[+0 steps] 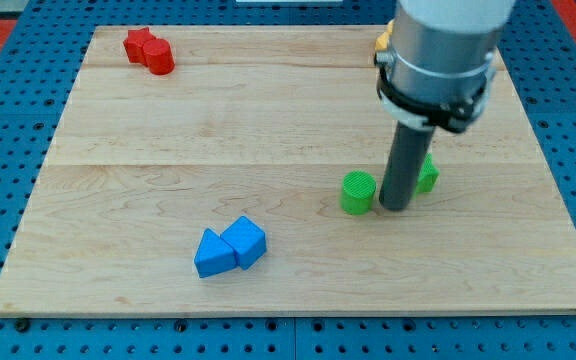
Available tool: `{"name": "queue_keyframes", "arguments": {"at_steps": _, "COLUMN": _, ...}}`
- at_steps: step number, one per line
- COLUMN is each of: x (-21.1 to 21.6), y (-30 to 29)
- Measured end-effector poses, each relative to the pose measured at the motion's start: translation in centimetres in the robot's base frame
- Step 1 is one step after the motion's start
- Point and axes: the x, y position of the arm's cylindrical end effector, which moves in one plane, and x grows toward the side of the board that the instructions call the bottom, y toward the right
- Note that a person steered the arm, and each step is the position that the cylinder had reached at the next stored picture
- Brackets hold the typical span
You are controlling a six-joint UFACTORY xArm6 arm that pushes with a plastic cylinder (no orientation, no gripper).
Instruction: Move the green circle into the red circle
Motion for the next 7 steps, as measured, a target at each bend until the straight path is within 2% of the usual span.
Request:
{"name": "queue_keyframes", "arguments": {"at_steps": 1, "x": 1.6, "y": 0.4}}
{"name": "queue_keyframes", "arguments": {"at_steps": 3, "x": 1.8, "y": 0.5}}
{"name": "queue_keyframes", "arguments": {"at_steps": 4, "x": 1.7, "y": -2.2}}
{"name": "queue_keyframes", "arguments": {"at_steps": 5, "x": -3.7, "y": -2.8}}
{"name": "queue_keyframes", "arguments": {"at_steps": 7, "x": -17.2, "y": -13.7}}
